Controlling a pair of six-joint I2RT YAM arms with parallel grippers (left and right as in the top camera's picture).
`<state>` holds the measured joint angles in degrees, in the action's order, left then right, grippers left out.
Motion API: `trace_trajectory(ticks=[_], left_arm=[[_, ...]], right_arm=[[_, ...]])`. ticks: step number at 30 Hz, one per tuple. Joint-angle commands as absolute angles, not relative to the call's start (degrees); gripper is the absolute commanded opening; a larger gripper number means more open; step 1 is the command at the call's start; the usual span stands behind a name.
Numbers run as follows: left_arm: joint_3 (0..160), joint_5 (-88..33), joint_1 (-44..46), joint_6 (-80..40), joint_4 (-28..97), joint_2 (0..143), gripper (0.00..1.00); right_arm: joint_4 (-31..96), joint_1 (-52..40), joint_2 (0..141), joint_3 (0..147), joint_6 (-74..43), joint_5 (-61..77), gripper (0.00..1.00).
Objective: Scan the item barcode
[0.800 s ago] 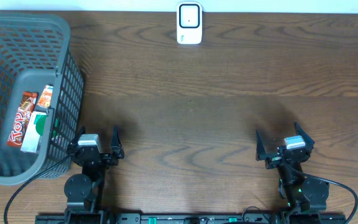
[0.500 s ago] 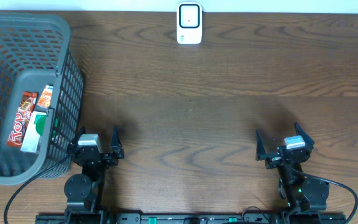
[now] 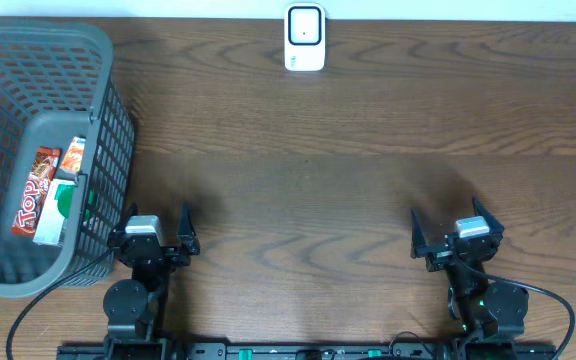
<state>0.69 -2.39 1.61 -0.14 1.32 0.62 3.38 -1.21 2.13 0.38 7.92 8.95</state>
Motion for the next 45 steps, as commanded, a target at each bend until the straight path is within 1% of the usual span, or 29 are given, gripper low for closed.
trace_trajectory(ticks=[1,21,30,36,38,45], left_arm=[[0.2,-0.4,1.4,0.4,4.2,0.2,0.87],[0.2,0.1,1.4,0.6,4.0,0.2,0.87],[0.3,-2.1,1.4,-0.2,2.0,0.2,0.87],[0.3,-11.3,1.4,-1.0,2.1,0.2,0.87],[0.6,-14.5,1.4,0.7,2.1,0.2,0.87],[4.9,-29.6,1.4,2.9,3.6,1.6,0.87]], right_arm=[[3.6,-1.6,2.3,0.3,7.3,8.4,0.99],[3.6,-1.6,2.4,0.3,7.3,8.4,0.99],[3.6,-1.6,2.4,0.3,7.3,8.4,0.99],[3.6,-1.6,2.4,0.3,7.3,8.4,0.99],[3.6,-1.6,2.4,0.3,7.3,8.4,0.99],[3.6,-1.6,2.4,0.3,7.3,8.4,0.99]])
